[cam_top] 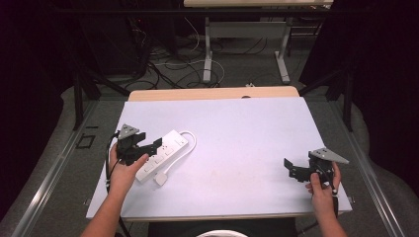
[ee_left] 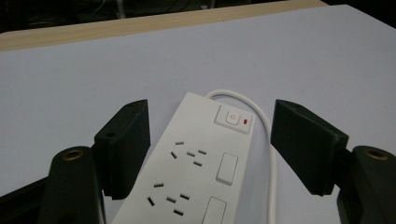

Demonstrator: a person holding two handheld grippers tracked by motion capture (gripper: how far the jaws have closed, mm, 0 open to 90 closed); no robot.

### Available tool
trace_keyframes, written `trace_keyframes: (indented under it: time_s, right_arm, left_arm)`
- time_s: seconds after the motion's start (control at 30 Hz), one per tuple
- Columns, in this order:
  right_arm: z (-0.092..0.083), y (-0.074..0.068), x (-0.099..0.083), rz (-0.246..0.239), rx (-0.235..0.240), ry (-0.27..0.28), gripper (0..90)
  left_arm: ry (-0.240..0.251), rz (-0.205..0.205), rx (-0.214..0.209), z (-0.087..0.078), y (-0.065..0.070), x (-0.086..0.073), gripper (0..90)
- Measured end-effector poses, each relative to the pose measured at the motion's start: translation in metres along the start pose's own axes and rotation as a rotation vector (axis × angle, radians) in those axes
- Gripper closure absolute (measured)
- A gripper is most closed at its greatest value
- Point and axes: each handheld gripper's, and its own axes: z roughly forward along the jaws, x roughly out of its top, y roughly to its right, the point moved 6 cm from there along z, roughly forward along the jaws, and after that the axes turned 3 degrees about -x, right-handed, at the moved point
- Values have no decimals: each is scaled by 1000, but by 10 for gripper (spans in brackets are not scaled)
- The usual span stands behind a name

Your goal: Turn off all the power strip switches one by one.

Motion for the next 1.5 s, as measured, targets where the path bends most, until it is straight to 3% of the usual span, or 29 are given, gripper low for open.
trace_keyframes:
  time_s: [0.13, 0.2, 0.4, 0.43, 0.47, 0.63, 0.83, 0.9, 1.13, 1.27, 1.37, 1.5]
  right_arm:
    - [1, 0, 0, 8, 8, 4, 0]
    - [2, 0, -1, 6, 7, -5, 0]
    - [2, 0, -2, -9, 9, -17, 1]
    - [2, 0, -2, -11, 10, -19, 1]
    - [2, 0, -3, -6, 7, -25, 1]
    - [4, 0, -3, -1, 11, -18, 4]
    - [5, -2, -3, 6, 13, -13, 4]
    - [4, -2, -5, 0, 19, -35, 5]
    - [7, -4, -5, -15, 26, -27, 6]
    - [6, -4, -5, -27, 43, -43, 22]
    - [8, -4, -7, -29, 23, -70, 76]
    - [8, -3, -9, -47, 13, -107, 76]
  left_arm:
    - [-33, 13, -5, 10, 6, 8, 299]
    - [-44, 11, -31, 17, 9, 14, 357]
    - [-64, 19, -35, 27, 9, 22, 433]
    - [-70, 2, -42, 31, 9, 24, 472]
    - [-70, 15, -41, 33, 8, 25, 498]
    - [-104, -22, -47, 43, 8, 27, 591]
    - [-140, -22, -40, 52, 7, 27, 687]
    - [-154, -18, -39, 55, 7, 27, 744]
    - [-187, -20, -61, 67, 9, 26, 825]
    - [-201, -8, -61, 71, 10, 25, 853]
    - [-214, -5, -68, 75, 11, 24, 881]
    - [-236, 8, -69, 79, 13, 23, 893]
